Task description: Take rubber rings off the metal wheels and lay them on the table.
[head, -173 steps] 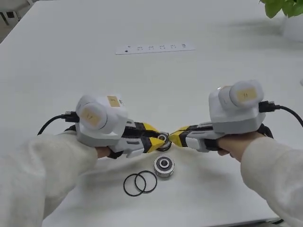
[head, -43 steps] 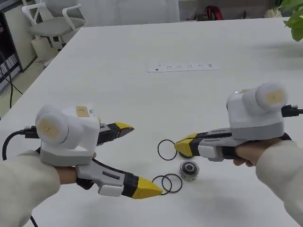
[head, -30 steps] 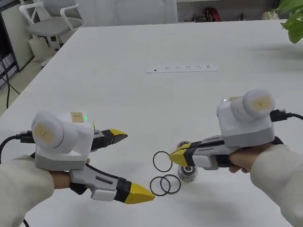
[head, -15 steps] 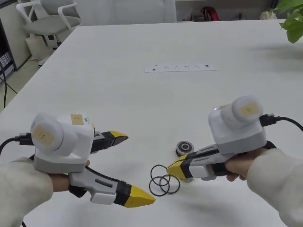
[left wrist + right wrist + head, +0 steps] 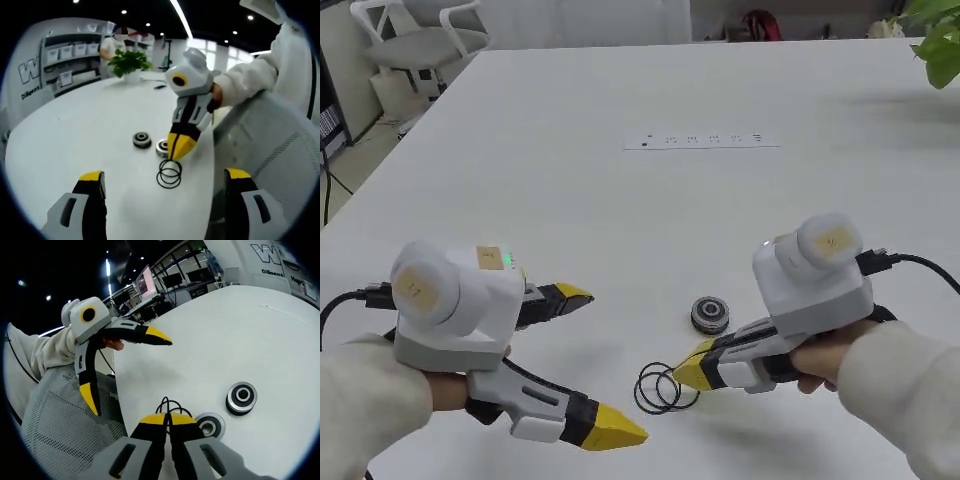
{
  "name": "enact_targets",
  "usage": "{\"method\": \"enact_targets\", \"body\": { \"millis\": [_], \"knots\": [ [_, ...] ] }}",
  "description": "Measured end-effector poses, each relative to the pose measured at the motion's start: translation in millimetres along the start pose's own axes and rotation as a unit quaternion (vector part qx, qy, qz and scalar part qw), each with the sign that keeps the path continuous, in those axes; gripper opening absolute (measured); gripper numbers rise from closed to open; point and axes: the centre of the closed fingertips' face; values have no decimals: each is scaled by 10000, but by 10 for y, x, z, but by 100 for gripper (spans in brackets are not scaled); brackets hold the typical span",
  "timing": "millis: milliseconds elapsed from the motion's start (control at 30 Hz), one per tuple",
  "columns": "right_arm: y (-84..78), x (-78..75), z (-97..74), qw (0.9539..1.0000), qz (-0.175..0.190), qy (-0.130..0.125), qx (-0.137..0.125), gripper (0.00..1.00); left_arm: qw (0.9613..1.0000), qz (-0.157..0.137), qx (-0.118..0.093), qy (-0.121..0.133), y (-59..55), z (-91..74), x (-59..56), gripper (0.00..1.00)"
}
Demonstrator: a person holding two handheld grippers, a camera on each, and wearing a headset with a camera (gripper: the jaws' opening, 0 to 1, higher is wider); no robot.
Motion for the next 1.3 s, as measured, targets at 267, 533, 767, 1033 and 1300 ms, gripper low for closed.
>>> {"method": "enact_targets", "body": {
  "millis": [267, 533, 767, 1033, 1300],
  "knots": [
    [-26, -72, -17, 9998, 1, -172, 38, 1, 9999, 73, 107, -78, -53, 12, -33, 100],
    [-32, -104, -29, 9996, -30, -264, 59, 4, 9998, 70, 137, -86, -65, 14, -41, 100],
    [-29, -112, -33, 9995, -54, -290, 69, 4, 9998, 67, 149, -83, -69, 12, -41, 100],
    [23, -147, -86, 9993, -67, -368, -46, 4, 9998, 59, 175, -99, -81, 18, -40, 100],
    [95, -202, -162, 9986, -38, -466, -266, 5, 9998, 43, 175, -90, -90, 18, -25, 100]
  ]
}}
Point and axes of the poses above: the centre of the closed fingertips' face, and the gripper's own axes: z roughly forward along the fingers, x roughly to its left, y roughly out of its top, and after that the axes turned 13 degrees about y, right-handed
